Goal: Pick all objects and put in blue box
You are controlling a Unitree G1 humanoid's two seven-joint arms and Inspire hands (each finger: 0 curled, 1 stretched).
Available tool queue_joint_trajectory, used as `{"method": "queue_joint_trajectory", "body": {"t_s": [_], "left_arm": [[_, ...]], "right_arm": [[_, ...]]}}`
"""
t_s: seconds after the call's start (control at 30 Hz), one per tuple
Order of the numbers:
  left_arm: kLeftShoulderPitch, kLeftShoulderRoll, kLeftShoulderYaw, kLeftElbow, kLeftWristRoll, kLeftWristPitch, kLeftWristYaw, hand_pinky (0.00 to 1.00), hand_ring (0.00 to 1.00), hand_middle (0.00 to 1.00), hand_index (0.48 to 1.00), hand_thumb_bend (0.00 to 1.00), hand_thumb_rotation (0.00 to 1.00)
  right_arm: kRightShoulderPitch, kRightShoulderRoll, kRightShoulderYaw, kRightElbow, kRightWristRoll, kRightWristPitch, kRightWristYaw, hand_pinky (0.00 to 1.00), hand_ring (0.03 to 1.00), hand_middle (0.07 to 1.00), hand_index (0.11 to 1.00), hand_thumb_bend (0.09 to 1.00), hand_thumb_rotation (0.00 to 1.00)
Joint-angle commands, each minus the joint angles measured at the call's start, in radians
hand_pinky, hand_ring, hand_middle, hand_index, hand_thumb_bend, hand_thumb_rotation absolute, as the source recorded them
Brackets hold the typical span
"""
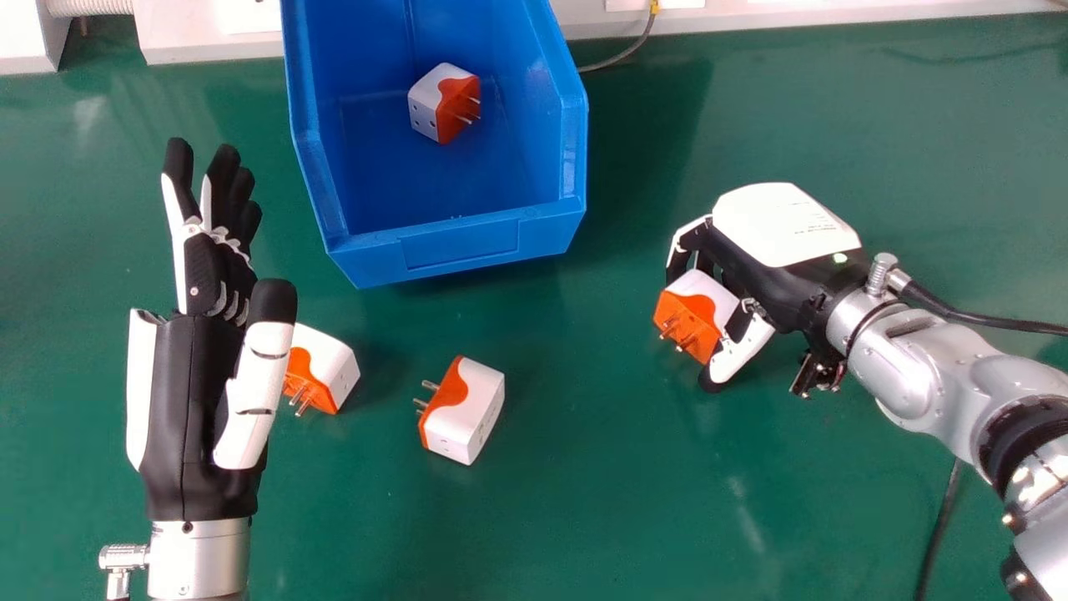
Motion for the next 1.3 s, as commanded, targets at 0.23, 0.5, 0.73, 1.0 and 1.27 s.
{"method": "queue_joint_trajectory", "body": {"t_s": [0.23,0.5,0.73,1.0,1.27], "left_arm": [[0.003,0.006,0.002,-0.012,-0.012,-0.031,-0.004,1.0,1.0,1.0,1.0,0.5,0.81],[0.007,0.001,0.005,-0.009,0.01,-0.032,0.013,1.0,1.0,1.0,1.0,0.52,0.81],[0.011,0.004,0.005,-0.014,0.023,-0.026,0.03,1.0,1.0,1.0,1.0,0.56,0.8],[0.01,0.006,0.004,-0.017,0.024,-0.021,0.038,1.0,1.0,1.0,1.0,0.57,0.8],[-0.003,0.008,0.0,0.0,0.023,-0.019,0.036,1.0,1.0,1.0,1.0,0.58,0.8]], "right_arm": [[0.052,-0.049,-0.204,-0.125,0.203,-0.175,0.091,0.38,0.397,0.492,0.535,0.525,0.0],[0.172,-0.092,-0.368,-0.324,0.395,-0.303,0.252,0.38,0.391,0.49,0.534,0.519,0.0],[0.284,-0.082,-0.482,-0.573,0.567,-0.285,0.392,0.36,0.386,0.488,0.535,0.516,0.0],[0.351,-0.046,-0.546,-0.77,0.679,-0.253,0.492,0.34,0.387,0.49,0.535,0.515,0.0],[0.304,0.038,-0.586,-0.82,0.711,-0.291,0.488,0.33,0.391,0.494,0.532,0.514,0.0]]}}
